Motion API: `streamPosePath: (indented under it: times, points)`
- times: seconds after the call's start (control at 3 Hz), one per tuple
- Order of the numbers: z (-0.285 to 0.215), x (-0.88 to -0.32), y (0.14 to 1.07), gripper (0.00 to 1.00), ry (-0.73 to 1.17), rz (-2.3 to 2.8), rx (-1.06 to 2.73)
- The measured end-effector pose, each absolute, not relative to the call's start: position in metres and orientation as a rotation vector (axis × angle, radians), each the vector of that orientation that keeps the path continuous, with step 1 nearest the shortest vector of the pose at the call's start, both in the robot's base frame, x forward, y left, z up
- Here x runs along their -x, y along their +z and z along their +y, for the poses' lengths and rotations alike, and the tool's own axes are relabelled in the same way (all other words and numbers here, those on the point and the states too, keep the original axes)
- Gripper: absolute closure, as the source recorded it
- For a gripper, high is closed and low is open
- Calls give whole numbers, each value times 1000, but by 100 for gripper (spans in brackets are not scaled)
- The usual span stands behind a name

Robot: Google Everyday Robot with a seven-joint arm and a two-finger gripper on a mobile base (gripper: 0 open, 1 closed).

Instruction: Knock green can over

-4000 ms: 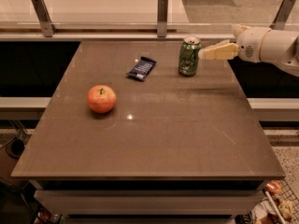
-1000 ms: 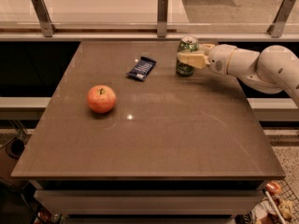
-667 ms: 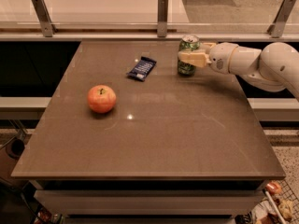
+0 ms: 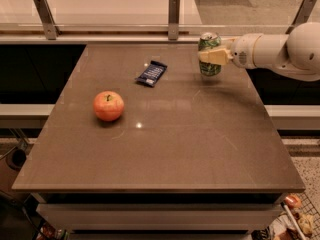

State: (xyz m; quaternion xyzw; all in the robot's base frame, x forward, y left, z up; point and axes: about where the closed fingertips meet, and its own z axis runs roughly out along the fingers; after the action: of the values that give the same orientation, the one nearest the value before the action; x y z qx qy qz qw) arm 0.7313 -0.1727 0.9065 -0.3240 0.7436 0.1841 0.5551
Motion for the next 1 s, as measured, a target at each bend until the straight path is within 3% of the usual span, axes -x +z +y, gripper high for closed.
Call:
streamPosePath:
  times: [1.0]
  points:
    - [-194, -738, 885, 100, 3, 2136, 850]
